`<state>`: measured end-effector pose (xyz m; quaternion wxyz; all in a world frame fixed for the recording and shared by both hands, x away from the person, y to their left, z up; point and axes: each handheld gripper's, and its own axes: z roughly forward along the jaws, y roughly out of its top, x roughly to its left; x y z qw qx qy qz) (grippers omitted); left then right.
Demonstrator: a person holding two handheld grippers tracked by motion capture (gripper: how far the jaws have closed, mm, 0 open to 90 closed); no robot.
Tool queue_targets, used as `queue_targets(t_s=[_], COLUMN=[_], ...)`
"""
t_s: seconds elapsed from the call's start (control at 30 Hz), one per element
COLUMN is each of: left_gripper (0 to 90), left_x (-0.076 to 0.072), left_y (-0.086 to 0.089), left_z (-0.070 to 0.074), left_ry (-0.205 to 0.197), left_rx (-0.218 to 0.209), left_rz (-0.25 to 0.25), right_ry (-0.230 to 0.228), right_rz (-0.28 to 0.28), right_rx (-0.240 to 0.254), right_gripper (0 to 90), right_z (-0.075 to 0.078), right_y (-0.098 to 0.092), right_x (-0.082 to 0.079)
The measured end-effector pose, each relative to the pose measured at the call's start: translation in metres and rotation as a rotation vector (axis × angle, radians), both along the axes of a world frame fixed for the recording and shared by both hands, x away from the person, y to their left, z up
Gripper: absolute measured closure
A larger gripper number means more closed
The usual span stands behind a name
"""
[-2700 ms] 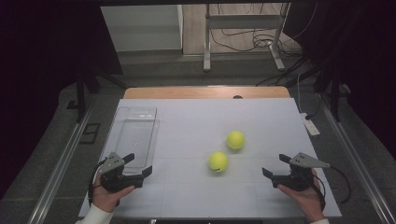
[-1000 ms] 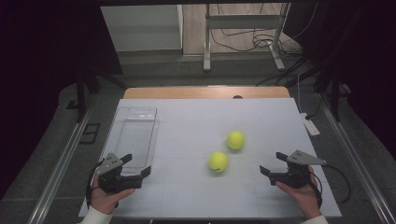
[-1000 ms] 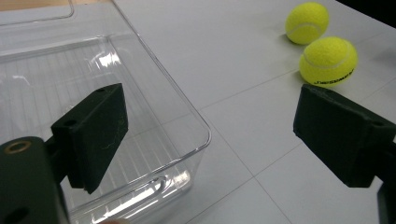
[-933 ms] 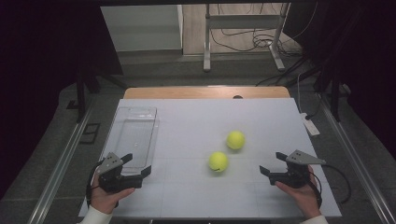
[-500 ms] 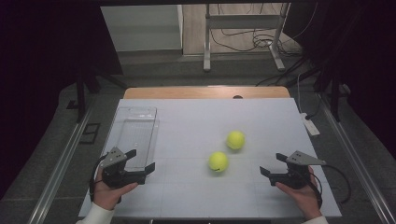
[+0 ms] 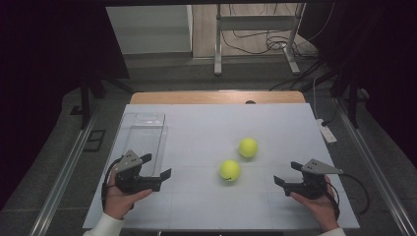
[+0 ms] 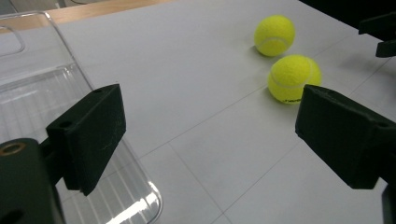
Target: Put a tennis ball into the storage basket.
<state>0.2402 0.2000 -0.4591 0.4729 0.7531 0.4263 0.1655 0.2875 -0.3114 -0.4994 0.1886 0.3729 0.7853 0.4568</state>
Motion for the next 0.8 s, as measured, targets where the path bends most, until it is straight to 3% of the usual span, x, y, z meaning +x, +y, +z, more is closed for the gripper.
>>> queue_targets(t_s=[0.8], left_gripper=[9.2], left_x=[0.016], left_y=[-0.024], left_z=[0.005], left_ry=[0.028], left_rx=[-0.01], left_rz=[-0.088], right_ry=[-0.003], right_rz=[-0.003], right_rx=[-0.013], right_gripper=[12.3], right_z=[-0.001], right_y=[0.001], right_x=[0.001])
